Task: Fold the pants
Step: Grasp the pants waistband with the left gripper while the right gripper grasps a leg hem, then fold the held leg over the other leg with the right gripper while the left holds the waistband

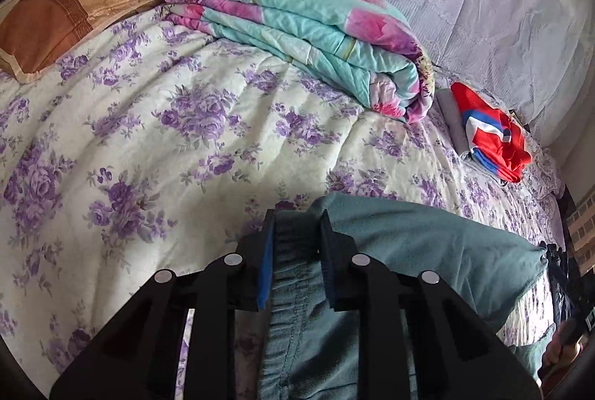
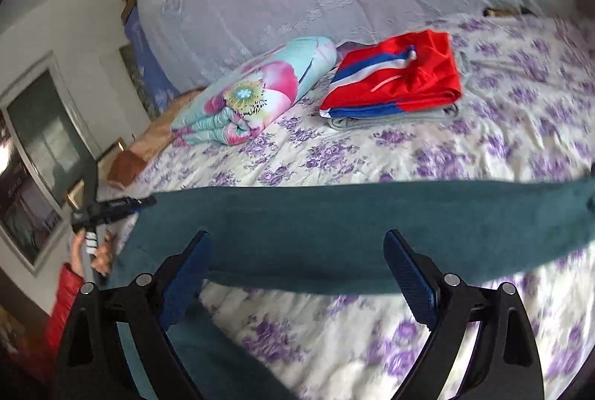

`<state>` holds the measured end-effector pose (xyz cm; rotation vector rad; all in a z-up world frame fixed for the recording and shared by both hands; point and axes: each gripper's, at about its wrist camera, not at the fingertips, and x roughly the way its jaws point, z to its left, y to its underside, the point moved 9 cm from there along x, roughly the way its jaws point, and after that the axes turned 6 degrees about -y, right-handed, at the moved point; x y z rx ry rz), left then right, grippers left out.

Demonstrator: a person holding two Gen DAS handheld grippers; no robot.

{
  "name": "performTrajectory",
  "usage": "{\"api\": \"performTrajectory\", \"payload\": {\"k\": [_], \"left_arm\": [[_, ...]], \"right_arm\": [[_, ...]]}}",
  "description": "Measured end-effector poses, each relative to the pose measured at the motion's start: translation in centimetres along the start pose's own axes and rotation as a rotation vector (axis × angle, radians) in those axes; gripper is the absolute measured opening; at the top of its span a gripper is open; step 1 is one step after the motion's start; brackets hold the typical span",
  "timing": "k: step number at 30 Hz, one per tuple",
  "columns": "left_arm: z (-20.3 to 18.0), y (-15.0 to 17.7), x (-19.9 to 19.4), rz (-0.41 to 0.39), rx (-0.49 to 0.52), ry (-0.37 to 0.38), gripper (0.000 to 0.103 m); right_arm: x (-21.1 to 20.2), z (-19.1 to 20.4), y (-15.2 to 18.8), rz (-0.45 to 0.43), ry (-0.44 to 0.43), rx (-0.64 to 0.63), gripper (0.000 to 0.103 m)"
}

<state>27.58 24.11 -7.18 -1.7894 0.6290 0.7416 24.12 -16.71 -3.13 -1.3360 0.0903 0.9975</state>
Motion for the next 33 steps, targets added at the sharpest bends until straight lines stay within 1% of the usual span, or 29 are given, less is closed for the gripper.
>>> {"api": "performTrajectory", "payload": {"k": [2,5,6,8,10,12,14,15,16,17,18,19,20,22,25,27,30,32,33], "left_arm": [[0.0,-0.3,-0.4,-0.023,-0.005,0.011,0.021],[0.4,-0.5,-0.4,-0.023,-0.028,0.019,0.021],[0.6,-0.5,-0.3,-0.017,-0.039,0.024,0.021],[0.8,-0.5,0.0,-0.008,-0.050,0.028,0.021],[0.8,-0.4,0.3,0.001,-0.052,0.023,0.021],[0.8,-0.3,0.6,0.013,-0.052,0.018,0.021],[0.9,-0.3,1.0,0.024,-0.056,0.018,0.021],[1.0,-0.2,1.1,0.029,-0.059,0.019,0.021],[1.0,-0.2,1.3,0.034,-0.062,0.018,0.021],[1.1,-0.2,1.5,0.037,-0.062,0.015,0.021],[1.1,-0.1,1.6,0.040,-0.060,0.011,0.021],[1.0,0.0,1.6,0.040,-0.059,0.008,0.021],[1.0,-0.1,1.6,0.036,-0.057,0.007,0.021],[0.9,-0.2,1.1,0.014,-0.057,0.011,0.021],[0.7,-0.6,-0.6,-0.058,-0.052,0.015,0.021],[0.5,-0.6,-2.6,-0.120,-0.053,0.026,0.021],[0.6,0.7,-6.0,-0.176,-0.069,0.055,0.021],[1.0,2.3,-7.9,-0.179,-0.090,0.080,0.021],[1.2,3.5,-8.8,-0.165,-0.094,0.095,0.021]], "right_arm": [[2.6,0.0,-1.3,0.052,0.023,-0.107,0.093],[6.4,-0.4,-2.5,0.139,0.039,-0.225,0.092],[7.5,-0.8,-2.7,0.163,0.042,-0.250,0.088],[9.5,-1.9,-3.1,0.210,0.039,-0.272,0.085],[11.2,-3.1,-2.9,0.252,0.024,-0.268,0.082],[12.4,-4.1,-2.1,0.297,-0.005,-0.264,0.080],[13.4,-4.5,-0.8,0.346,-0.036,-0.258,0.074],[13.5,-4.6,-0.4,0.341,-0.031,-0.266,0.070],[13.3,-4.4,-0.3,0.327,-0.030,-0.273,0.060],[13.0,-4.2,-0.5,0.319,-0.037,-0.273,0.047],[12.7,-4.2,-0.7,0.312,-0.032,-0.255,0.011],[12.2,-4.3,-1.0,0.301,-0.015,-0.225,0.003],[11.2,-3.9,-1.3,0.268,-0.009,-0.211,0.003],[9.0,-2.4,-1.5,0.209,0.015,-0.228,0.003],[4.3,1.0,-1.4,0.111,0.018,-0.256,0.003],[0.7,3.5,-0.7,0.043,0.012,-0.277,0.003],[-4.1,6.6,1.6,-0.018,-0.005,-0.292,0.003],[-6.4,8.1,3.6,-0.038,-0.002,-0.307,0.003],[-7.2,8.8,4.8,-0.043,0.005,-0.317,0.003]]}}
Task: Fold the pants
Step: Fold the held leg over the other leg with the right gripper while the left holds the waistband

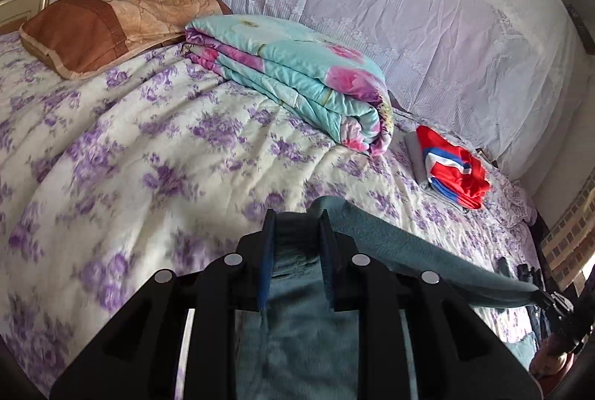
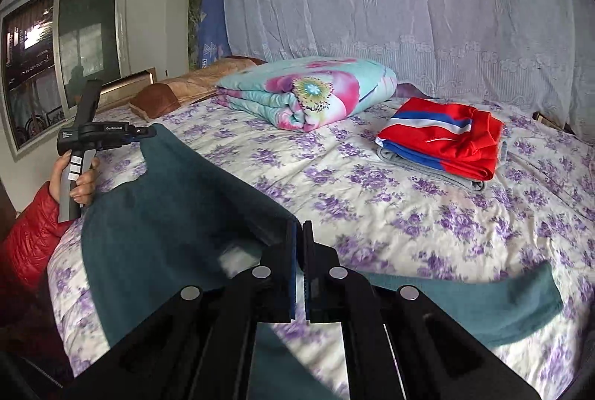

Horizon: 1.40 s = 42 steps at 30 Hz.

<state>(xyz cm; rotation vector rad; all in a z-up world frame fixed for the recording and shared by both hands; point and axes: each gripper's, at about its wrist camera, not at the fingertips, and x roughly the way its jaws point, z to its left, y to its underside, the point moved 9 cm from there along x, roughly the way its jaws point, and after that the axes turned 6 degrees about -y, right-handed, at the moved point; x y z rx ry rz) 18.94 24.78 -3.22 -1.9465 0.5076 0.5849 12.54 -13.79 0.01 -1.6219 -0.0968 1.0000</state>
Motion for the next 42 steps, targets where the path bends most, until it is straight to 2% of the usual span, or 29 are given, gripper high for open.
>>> {"api": "performTrajectory", "payload": {"k": [3,7,12,13,14,15,16,17,19,21,23,25,28,30,32,34,35,39,42], "left_arm": [[0.6,2.5,-2.9,0.021,0.023,-0.018,0.021],[1.8,5.3,-6.0,0.045,0.006,-0.013,0.021],[2.3,7.7,-7.8,0.060,0.007,-0.012,0.021],[2.5,8.2,-7.9,0.067,0.013,-0.025,0.025],[2.8,8.7,-8.2,0.066,0.014,-0.043,0.044],[3.4,9.1,-8.4,0.061,0.012,-0.079,0.058],[4.1,9.4,-8.8,0.049,0.002,-0.112,0.079],[4.7,9.5,-9.4,0.030,-0.016,-0.132,0.081],[5.5,9.9,-10.3,0.044,-0.068,-0.088,0.081],[5.5,10.2,-11.1,0.062,-0.136,-0.028,0.081],[4.7,10.6,-11.5,0.081,-0.148,0.009,0.081],[3.3,11.2,-11.3,0.092,-0.115,-0.007,0.079],[1.2,11.2,-10.5,0.094,-0.069,-0.032,0.068],[0.7,11.3,-9.2,0.116,-0.029,-0.096,0.062],[1.6,12.1,-7.2,0.176,-0.002,-0.194,0.036],[2.9,13.3,-6.2,0.216,-0.028,-0.216,0.031],[3.1,13.4,-6.3,0.201,-0.034,-0.206,0.029],[3.2,13.5,-8.8,0.142,-0.012,-0.268,0.028],[0.9,12.7,-12.2,0.048,0.049,-0.237,0.026]], "right_arm": [[-1.8,2.8,2.7,-0.010,-0.006,-0.006,0.003],[-2.8,4.7,6.1,-0.018,-0.033,0.066,0.003],[-4.5,4.9,7.6,-0.042,-0.058,0.136,0.003],[-4.7,5.0,7.9,-0.038,-0.058,0.133,0.003],[-4.7,5.2,8.5,-0.022,-0.065,0.132,0.003],[-4.6,5.4,9.0,-0.006,-0.076,0.137,0.003],[-4.4,5.6,9.7,0.014,-0.085,0.141,0.003],[-4.0,5.9,10.4,0.040,-0.090,0.134,0.003],[-3.7,6.5,11.6,0.072,-0.091,0.113,0.003],[-3.9,7.1,11.8,0.066,-0.120,0.114,0.003],[-3.9,7.7,12.1,0.069,-0.133,0.103,0.003],[-3.6,8.0,12.5,0.082,-0.141,0.099,0.003],[-3.9,8.0,12.5,0.068,-0.151,0.110,0.003],[-4.0,7.7,12.6,0.065,-0.162,0.136,0.003],[-4.0,7.4,12.6,0.064,-0.168,0.163,0.003],[-4.1,7.0,12.7,0.064,-0.179,0.190,0.003],[-4.2,6.8,12.8,0.064,-0.185,0.206,0.003],[-4.2,6.1,13.1,0.079,-0.224,0.279,0.004],[-5.5,5.1,12.8,0.026,-0.261,0.342,0.007]]}}
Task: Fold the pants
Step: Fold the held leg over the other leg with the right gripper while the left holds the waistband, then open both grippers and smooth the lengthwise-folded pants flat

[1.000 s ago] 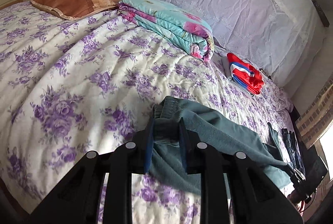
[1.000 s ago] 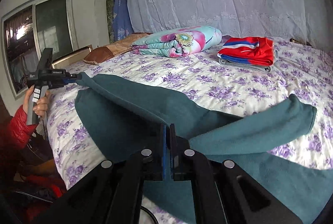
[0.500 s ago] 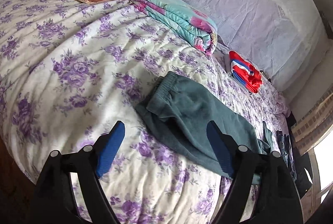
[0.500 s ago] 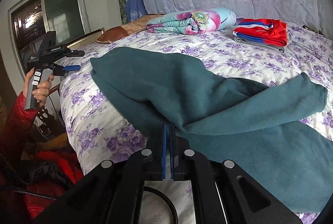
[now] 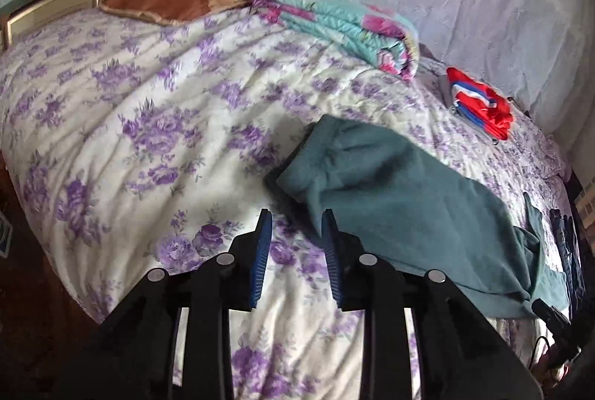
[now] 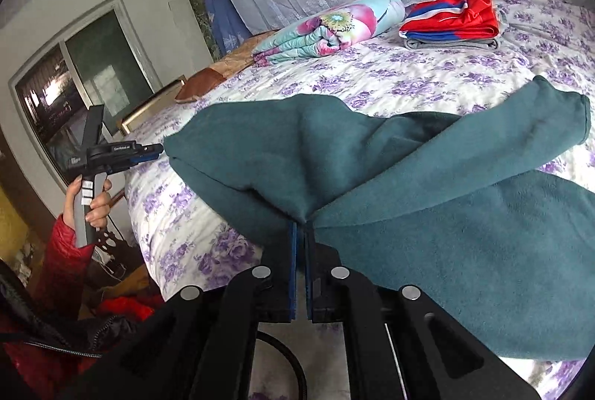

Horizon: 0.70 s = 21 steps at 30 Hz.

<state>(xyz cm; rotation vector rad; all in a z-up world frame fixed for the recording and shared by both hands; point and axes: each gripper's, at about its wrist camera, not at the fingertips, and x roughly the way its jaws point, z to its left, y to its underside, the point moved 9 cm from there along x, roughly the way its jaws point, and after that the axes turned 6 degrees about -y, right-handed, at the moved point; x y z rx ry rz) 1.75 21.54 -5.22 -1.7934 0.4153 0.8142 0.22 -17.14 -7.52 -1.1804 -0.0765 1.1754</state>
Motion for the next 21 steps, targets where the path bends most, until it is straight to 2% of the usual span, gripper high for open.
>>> {"api": "performTrajectory", "payload": {"k": [1,2,3,4,5,7,9,11,13,15,17,19,21], "left_arm": [[-1.0,-0.4,-1.4,-0.038,0.015,0.024,0.030],[-2.1,-0.6,-2.6,-0.067,0.028,0.066,0.041],[-3.6,-0.8,-3.6,-0.089,0.042,0.115,0.048],[-5.4,-0.8,-4.3,-0.103,0.063,0.162,0.057],[-7.5,-0.6,-4.4,-0.102,0.093,0.204,0.061],[-11.7,0.5,-3.6,-0.065,0.178,0.279,0.061],[-15.7,2.1,-2.1,-0.031,0.262,0.313,0.061],[-19.0,3.8,-0.1,-0.001,0.341,0.296,0.061],[-20.9,5.3,1.6,0.028,0.388,0.284,0.061],[-21.7,6.9,2.4,0.078,0.392,0.300,0.061],[-21.8,8.0,4.1,0.123,0.374,0.310,0.066],[-21.4,8.5,5.0,0.122,0.367,0.317,0.069],[-21.4,8.6,4.2,0.099,0.379,0.347,0.079]], "right_arm": [[-0.9,-0.2,-0.4,-0.028,-0.007,0.016,0.031],[-2.0,-0.6,-1.1,-0.069,0.000,0.029,0.050],[-3.2,-1.2,-2.0,-0.119,0.028,0.036,0.073],[-4.2,-1.9,-2.9,-0.159,0.062,0.044,0.074],[-5.1,-2.9,-4.0,-0.181,0.101,0.061,0.074],[-6.8,-6.0,-6.4,-0.228,0.204,0.131,0.074],[-7.7,-9.9,-8.4,-0.243,0.308,0.239,0.074],[-7.4,-13.4,-10.0,-0.222,0.358,0.357,0.074],[-6.2,-15.6,-11.7,-0.181,0.420,0.399,0.074],[-4.8,-17.5,-13.2,-0.150,0.537,0.406,0.074],[-2.5,-19.1,-14.4,-0.094,0.613,0.384,0.075],[-0.2,-20.9,-14.9,-0.019,0.704,0.352,0.075],[2.3,-23.2,-14.4,0.074,0.781,0.352,0.075]]}}
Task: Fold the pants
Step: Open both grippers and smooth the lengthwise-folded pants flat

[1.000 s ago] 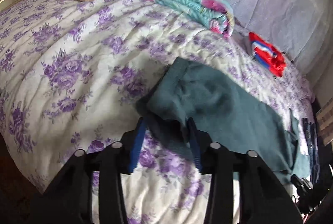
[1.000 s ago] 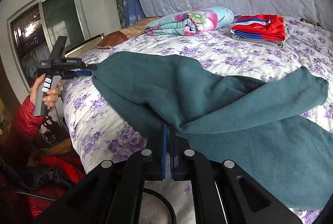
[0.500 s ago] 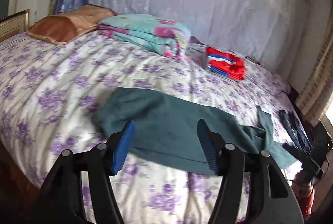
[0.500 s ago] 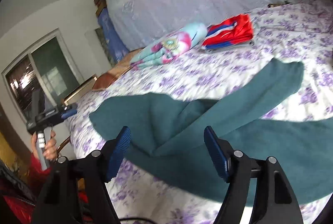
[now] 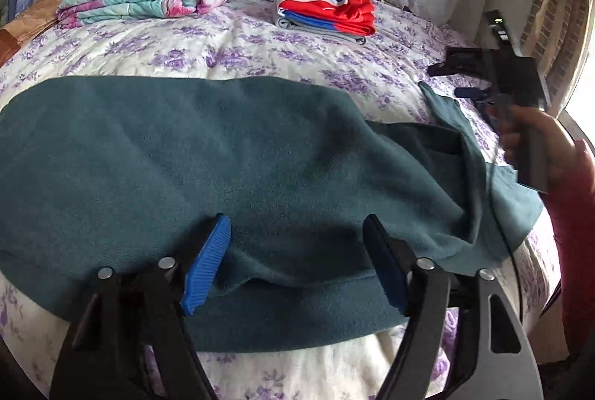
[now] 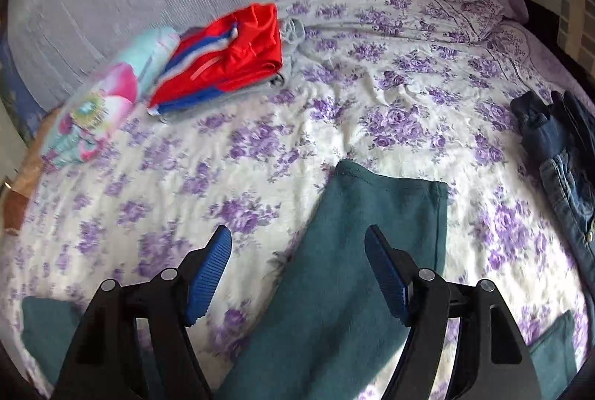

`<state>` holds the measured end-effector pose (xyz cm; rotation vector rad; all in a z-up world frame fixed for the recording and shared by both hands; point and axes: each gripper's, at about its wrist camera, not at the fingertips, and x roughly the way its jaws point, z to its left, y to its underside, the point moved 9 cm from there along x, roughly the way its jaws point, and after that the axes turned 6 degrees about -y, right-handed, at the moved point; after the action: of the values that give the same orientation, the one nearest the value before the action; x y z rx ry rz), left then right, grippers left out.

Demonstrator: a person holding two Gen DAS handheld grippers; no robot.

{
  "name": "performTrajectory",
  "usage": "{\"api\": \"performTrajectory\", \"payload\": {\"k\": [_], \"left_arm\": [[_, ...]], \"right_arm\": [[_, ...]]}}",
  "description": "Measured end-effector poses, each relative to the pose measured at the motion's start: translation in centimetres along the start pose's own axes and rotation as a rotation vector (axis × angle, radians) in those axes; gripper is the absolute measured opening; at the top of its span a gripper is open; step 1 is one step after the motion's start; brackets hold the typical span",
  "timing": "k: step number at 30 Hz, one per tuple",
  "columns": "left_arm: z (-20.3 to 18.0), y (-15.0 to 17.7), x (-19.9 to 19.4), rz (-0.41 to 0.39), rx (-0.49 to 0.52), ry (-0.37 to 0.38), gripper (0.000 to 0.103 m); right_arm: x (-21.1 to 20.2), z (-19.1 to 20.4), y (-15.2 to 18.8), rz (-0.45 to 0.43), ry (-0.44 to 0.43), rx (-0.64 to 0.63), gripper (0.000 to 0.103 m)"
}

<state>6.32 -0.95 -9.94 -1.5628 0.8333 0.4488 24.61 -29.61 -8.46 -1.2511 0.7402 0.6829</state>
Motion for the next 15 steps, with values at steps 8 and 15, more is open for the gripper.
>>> {"api": "performTrajectory", "payload": {"k": [8,15], "left_arm": [[-0.5,0.0,0.5,-0.004,0.011,0.029,0.081],[-0.2,0.0,0.2,-0.009,0.006,0.040,0.082]], "right_arm": [[0.6,-3.7,1.7,-0.003,-0.128,0.147,0.006],[-10.6,-9.3,5.1,-0.272,-0.351,0.341,0.005]]}}
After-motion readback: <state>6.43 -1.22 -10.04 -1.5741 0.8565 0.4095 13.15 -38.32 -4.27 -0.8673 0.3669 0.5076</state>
